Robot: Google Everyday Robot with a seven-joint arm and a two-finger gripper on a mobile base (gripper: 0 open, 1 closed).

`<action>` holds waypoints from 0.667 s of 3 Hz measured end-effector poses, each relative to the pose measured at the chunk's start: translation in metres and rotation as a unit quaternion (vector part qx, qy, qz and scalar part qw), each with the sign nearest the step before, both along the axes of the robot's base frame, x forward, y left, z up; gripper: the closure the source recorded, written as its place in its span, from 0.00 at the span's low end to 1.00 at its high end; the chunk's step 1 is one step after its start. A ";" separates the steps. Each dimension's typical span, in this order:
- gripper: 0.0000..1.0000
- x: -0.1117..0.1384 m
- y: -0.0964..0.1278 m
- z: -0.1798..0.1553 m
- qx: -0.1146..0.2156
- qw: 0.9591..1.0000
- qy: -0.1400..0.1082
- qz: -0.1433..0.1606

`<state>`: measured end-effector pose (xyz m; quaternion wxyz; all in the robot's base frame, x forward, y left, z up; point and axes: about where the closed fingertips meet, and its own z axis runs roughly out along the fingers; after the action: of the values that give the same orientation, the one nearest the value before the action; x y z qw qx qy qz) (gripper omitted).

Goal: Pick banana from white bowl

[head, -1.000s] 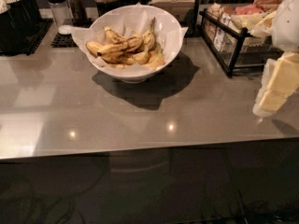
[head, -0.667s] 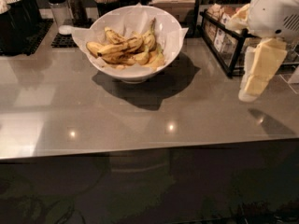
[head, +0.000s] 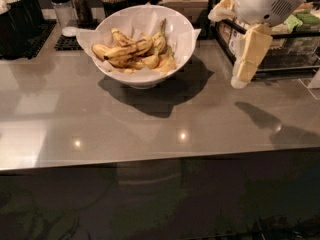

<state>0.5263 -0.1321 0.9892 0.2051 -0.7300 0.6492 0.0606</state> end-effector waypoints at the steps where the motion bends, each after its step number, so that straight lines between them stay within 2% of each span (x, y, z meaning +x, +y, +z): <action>1: 0.00 0.023 0.017 0.000 0.017 1.000 -0.014 0.020; 2: 0.00 0.058 0.049 -0.004 0.025 0.998 -0.017 0.062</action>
Offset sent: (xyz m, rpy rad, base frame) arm 0.0967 0.0925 0.0007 0.0490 -0.0012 0.2704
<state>0.5846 -0.0827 0.9856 0.2298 -0.7644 0.5975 0.0768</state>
